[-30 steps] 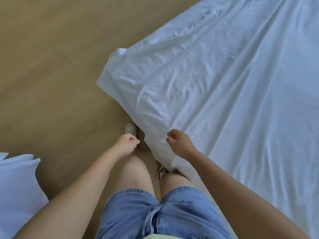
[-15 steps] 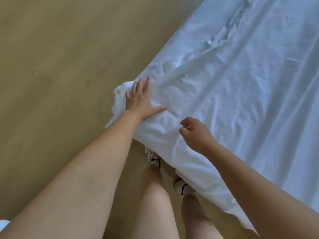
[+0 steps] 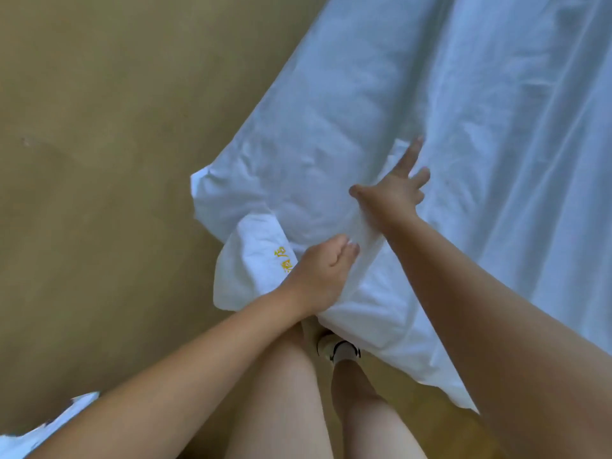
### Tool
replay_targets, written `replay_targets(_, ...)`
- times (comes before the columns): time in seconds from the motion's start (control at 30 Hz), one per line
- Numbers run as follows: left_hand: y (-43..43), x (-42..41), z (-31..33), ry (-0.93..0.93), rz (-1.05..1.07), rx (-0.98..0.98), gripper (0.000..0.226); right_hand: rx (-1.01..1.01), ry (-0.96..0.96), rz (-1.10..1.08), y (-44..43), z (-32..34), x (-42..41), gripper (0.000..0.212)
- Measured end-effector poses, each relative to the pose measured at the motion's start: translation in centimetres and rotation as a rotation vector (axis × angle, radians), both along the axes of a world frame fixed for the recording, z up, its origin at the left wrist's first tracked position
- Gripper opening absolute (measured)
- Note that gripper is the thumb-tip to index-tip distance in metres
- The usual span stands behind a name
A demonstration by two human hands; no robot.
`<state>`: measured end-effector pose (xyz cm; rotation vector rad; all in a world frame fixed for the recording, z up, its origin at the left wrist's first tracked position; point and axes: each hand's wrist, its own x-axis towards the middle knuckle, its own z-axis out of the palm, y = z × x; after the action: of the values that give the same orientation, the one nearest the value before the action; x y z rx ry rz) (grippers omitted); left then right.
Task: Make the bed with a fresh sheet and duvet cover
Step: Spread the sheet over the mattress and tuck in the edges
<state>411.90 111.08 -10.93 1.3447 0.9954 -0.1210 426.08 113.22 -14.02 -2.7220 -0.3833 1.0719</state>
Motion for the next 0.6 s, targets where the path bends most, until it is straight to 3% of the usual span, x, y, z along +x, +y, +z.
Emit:
replay_targets(0.1, -0.1, 1.8, -2.0, 0.177, 0.014, 0.063, 0.025, -0.164, 0.039, -0.252, -3.7, -1.6, 1.7, 0.103)
replay_targets(0.13, 0.2, 2.5, -3.0, 0.253, -0.017, 0.117, 0.03, -0.174, 0.061, -0.274, -5.1, -2.2, 2.0, 0.093)
replay_targets(0.23, 1.0, 5.3, -5.1, 0.352, 0.028, 0.265, 0.076, -0.012, 0.049, -0.123, -8.7, -2.9, 2.1, 0.066)
replay_targets(0.33, -0.8, 9.9, -5.9, 0.342, 0.044, 0.229, 0.093, 0.135, 0.054, 0.119, -11.6, -2.6, 1.9, 0.063)
replay_targets(0.4, -3.3, 12.6, -6.0, 0.381, 0.009, 0.241, 0.099, 0.164, 0.046, 0.146, -13.6, -2.5, 2.2, 0.05)
replay_targets(0.47, -6.0, 14.6, -6.2, 0.392, 0.022, 0.247, 0.102, 0.153, 0.019, 0.108, -16.5, -2.5, 3.2, 0.051)
replay_targets(0.6, -11.3, 17.8, -6.2, 0.39, -0.014, 0.201, 0.091, 0.074, -0.095, -0.06, -25.7, -2.9, 6.9, 0.075)
